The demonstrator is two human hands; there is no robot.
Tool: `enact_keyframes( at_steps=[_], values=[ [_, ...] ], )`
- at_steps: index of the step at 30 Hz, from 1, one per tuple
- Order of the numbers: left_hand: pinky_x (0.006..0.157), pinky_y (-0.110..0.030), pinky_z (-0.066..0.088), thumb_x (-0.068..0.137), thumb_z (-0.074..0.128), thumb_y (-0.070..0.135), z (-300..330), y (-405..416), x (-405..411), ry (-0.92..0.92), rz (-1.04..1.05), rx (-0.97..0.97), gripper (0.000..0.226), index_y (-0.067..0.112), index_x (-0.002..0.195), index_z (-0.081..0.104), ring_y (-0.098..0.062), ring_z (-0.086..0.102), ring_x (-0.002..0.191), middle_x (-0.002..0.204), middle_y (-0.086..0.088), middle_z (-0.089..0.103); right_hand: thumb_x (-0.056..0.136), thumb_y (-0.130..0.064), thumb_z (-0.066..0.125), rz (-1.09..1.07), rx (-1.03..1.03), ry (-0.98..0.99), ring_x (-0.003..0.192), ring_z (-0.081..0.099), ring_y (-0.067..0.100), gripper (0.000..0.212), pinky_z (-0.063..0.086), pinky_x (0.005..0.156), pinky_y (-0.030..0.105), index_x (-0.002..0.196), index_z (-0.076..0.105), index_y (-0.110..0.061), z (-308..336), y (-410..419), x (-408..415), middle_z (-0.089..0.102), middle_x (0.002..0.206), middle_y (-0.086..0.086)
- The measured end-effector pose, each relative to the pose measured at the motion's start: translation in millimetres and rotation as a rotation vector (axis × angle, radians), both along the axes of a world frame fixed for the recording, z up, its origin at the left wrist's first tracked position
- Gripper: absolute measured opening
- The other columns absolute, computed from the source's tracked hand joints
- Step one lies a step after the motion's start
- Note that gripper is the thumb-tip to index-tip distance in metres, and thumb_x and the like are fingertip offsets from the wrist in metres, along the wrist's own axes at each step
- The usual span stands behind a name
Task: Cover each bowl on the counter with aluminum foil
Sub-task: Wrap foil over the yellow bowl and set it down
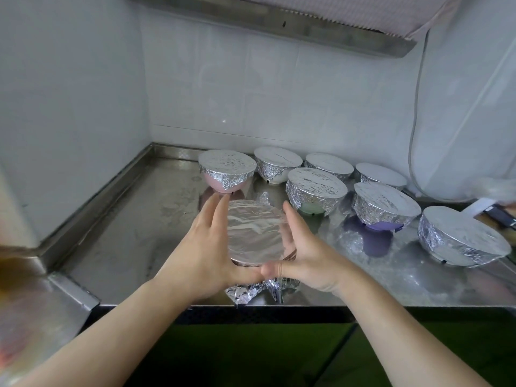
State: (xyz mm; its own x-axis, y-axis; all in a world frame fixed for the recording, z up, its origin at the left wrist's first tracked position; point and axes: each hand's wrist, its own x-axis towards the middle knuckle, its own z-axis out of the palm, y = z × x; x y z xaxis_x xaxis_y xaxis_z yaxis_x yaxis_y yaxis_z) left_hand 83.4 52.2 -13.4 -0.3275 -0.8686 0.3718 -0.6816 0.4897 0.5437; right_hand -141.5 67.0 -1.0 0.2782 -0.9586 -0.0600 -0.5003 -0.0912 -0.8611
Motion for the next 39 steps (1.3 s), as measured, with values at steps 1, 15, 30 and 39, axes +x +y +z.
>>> enact_keyframes(
  at_steps=[1, 15, 30, 39],
  values=[
    [0.125, -0.032, 0.020, 0.056, 0.074, 0.093, -0.5, 0.0, 0.0, 0.002, -0.001, -0.016, 0.152, 0.020, 0.166, -0.003, -0.016, 0.007, 0.159, 0.173, 0.003, -0.001, 0.054, -0.074, 0.091, -0.004, 0.004, 0.026, 0.159, -0.001, -0.002, 0.162, 0.007, 0.129, 0.029, 0.165, -0.020, -0.035, -0.7, 0.2, -2.0, -0.018, 0.175, -0.012],
    [0.118, -0.024, 0.026, 0.044, 0.088, 0.082, -1.0, -9.7, 9.6, 0.069, -0.096, 0.045, 0.161, 0.031, 0.165, -0.004, 0.002, 0.012, 0.152, 0.167, 0.022, 0.000, 0.049, -0.074, 0.091, -0.060, -0.056, 0.087, 0.153, 0.012, -0.012, 0.161, 0.016, 0.124, 0.022, 0.164, -0.018, -0.045, -6.0, 1.5, -12.7, 0.004, 0.172, -0.025],
    [0.113, -0.020, 0.031, 0.051, 0.078, 0.091, 0.5, -7.0, -0.3, 0.157, -0.054, 0.078, 0.137, 0.033, 0.159, 0.018, 0.004, 0.029, 0.143, 0.158, 0.020, 0.028, 0.113, -0.042, 0.039, -0.593, -0.374, -0.023, 0.149, 0.038, 0.009, 0.052, 0.027, 0.115, 0.024, 0.160, 0.042, -0.020, 0.4, -16.8, 51.6, 0.043, 0.163, -0.006],
    [0.082, 0.007, 0.028, 0.047, 0.083, 0.083, 9.7, -5.5, 0.1, 0.155, -0.066, 0.146, 0.132, 0.033, 0.153, 0.024, 0.037, 0.027, 0.107, 0.119, 0.047, 0.020, 0.111, -0.025, 0.050, -0.536, -0.314, 0.094, 0.148, 0.033, 0.012, 0.048, 0.005, 0.098, -0.009, 0.157, 0.043, -0.013, -18.6, -27.5, 38.0, 0.043, 0.161, 0.003]
  ],
)
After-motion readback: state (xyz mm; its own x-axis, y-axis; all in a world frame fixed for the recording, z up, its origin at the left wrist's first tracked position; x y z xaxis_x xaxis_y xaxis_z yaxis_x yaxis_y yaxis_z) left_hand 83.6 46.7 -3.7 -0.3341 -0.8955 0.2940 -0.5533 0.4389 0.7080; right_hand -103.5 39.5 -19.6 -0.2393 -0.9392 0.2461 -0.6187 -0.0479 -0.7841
